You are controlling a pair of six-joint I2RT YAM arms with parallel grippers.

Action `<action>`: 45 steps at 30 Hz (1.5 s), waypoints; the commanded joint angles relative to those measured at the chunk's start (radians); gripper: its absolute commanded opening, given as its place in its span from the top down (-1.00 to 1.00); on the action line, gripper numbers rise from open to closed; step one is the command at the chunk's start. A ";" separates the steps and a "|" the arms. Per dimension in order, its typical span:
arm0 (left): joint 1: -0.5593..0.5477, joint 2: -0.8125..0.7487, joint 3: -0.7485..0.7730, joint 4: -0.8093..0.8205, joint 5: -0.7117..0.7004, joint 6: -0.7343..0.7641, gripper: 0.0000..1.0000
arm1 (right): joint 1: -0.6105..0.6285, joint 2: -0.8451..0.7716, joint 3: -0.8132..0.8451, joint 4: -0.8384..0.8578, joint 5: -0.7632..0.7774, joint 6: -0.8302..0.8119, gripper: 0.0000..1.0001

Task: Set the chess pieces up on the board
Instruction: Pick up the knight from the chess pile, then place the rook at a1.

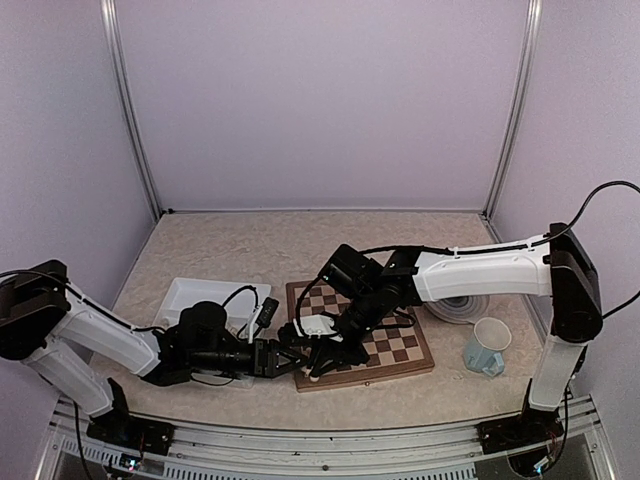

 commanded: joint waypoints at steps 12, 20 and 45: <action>-0.007 -0.008 0.003 0.056 0.040 0.013 0.29 | 0.007 -0.011 0.019 0.025 0.036 -0.023 0.82; 0.010 -0.062 -0.030 0.012 0.000 0.021 0.63 | 0.007 -0.007 0.009 0.030 0.055 -0.024 0.83; 0.092 -0.688 -0.044 -0.648 -0.408 0.115 1.00 | 0.007 0.132 -0.007 0.124 0.248 -0.024 0.83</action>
